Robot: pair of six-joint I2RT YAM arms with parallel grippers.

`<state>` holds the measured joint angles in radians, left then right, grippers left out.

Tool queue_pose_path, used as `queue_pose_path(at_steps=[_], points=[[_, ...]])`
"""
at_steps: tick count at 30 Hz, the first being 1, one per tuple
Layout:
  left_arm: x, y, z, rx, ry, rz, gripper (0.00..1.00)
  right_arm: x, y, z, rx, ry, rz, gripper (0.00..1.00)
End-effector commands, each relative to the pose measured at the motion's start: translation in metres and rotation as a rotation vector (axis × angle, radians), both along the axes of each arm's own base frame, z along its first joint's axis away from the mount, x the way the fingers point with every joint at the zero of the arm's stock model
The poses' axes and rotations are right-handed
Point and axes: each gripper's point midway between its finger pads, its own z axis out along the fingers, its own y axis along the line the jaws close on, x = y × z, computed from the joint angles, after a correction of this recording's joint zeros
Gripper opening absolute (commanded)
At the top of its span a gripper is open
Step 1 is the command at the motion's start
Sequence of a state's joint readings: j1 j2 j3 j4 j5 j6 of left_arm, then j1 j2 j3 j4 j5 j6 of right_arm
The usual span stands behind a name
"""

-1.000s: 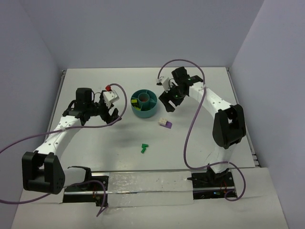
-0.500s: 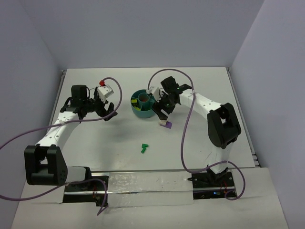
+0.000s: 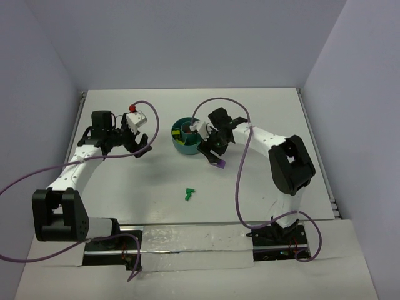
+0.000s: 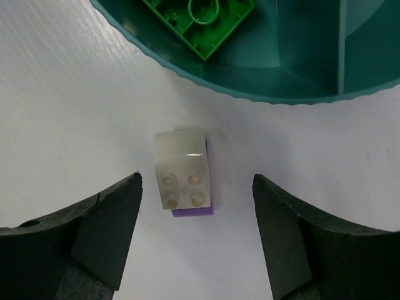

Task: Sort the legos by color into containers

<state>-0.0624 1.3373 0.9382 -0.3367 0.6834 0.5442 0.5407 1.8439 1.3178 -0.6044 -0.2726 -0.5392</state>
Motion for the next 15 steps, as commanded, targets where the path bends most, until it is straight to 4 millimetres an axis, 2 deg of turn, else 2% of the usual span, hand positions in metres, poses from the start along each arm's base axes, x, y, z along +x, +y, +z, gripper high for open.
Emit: queue_pose_path(at_steps=[1,5,12,15], points=[[0.0,0.002,0.014,0.0,-0.048,-0.018,0.99,0.007,0.007,0.011,0.028,-0.068,0.036,0.74],[0.001,0.003,0.014,0.001,-0.048,-0.013,0.99,0.002,0.003,0.003,0.013,-0.062,0.052,0.7],[0.004,0.002,0.014,-0.001,-0.035,-0.015,0.99,-0.001,0.001,-0.002,0.003,-0.069,0.074,0.68],[0.005,0.002,0.014,-0.002,-0.035,-0.02,0.99,-0.001,0.001,-0.002,0.009,-0.074,0.076,0.54]])
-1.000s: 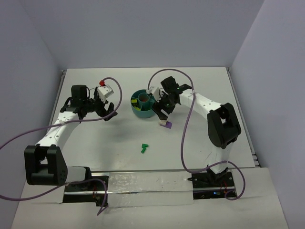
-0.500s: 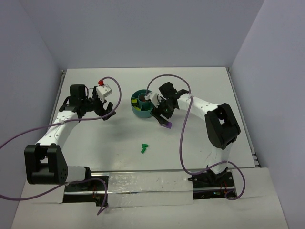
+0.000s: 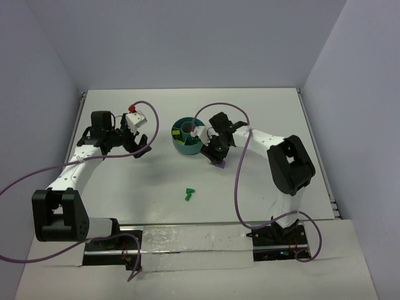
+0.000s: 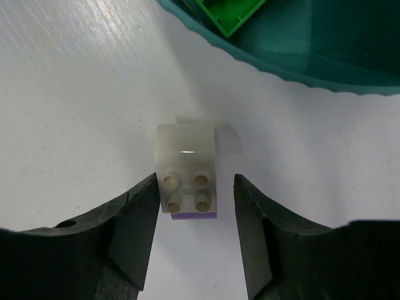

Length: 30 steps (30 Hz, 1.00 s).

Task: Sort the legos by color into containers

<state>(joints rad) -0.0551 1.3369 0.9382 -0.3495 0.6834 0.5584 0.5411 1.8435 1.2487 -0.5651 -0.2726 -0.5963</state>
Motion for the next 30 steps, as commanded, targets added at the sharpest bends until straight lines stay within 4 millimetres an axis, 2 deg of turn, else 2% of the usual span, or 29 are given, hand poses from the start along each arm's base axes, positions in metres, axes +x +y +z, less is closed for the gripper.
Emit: queue_pose_path(at_steps=[1,3,7,8,10,12,14,17,18,19,20,22,24,26,28,30], points=[[0.006,-0.002,0.017,-0.012,-0.039,-0.024,0.99,0.007,0.009,0.017,0.042,-0.075,0.03,0.47],[0.006,-0.002,0.017,-0.014,-0.04,-0.026,0.99,0.005,0.008,0.016,0.042,-0.072,0.032,0.43],[0.005,-0.004,0.018,-0.027,-0.039,-0.039,0.99,-0.003,0.002,0.021,0.051,-0.076,0.04,0.26],[0.004,-0.006,0.02,-0.036,-0.038,-0.048,0.98,-0.008,-0.001,0.021,0.056,-0.065,0.044,0.19],[0.003,-0.01,0.023,-0.053,-0.04,-0.066,0.97,-0.012,-0.006,0.033,0.081,-0.073,0.041,0.02],[0.0,-0.017,0.031,-0.09,-0.043,-0.107,0.97,-0.016,-0.015,0.046,0.117,-0.08,0.034,0.0],[-0.001,-0.021,0.038,-0.11,-0.047,-0.127,0.96,-0.013,-0.022,0.069,0.168,-0.117,0.019,0.0],[-0.005,-0.032,0.055,-0.162,-0.056,-0.192,0.97,-0.005,-0.02,0.112,0.294,-0.159,-0.004,0.0],[-0.002,-0.032,0.06,-0.167,-0.061,-0.193,0.97,-0.004,-0.02,0.118,0.304,-0.167,-0.008,0.0],[-0.003,-0.035,0.066,-0.189,-0.055,-0.207,0.98,0.005,-0.017,0.14,0.354,-0.184,-0.038,0.0],[-0.003,-0.042,0.078,-0.227,-0.05,-0.238,0.98,0.011,-0.009,0.165,0.425,-0.185,-0.045,0.0],[0.0,-0.05,0.1,-0.288,-0.043,-0.284,0.98,0.017,0.009,0.201,0.536,-0.171,-0.046,0.0],[0.001,-0.059,0.116,-0.34,-0.025,-0.319,0.97,0.02,0.024,0.225,0.629,-0.141,-0.038,0.0],[0.006,-0.063,0.125,-0.359,-0.017,-0.34,0.96,0.02,0.034,0.239,0.692,-0.119,-0.03,0.0],[0.006,-0.078,0.132,-0.37,0.028,-0.379,0.95,0.025,0.047,0.261,0.782,-0.128,-0.011,0.0],[0.012,-0.086,0.14,-0.39,0.06,-0.39,0.93,0.026,0.054,0.274,0.844,-0.135,-0.011,0.0]])
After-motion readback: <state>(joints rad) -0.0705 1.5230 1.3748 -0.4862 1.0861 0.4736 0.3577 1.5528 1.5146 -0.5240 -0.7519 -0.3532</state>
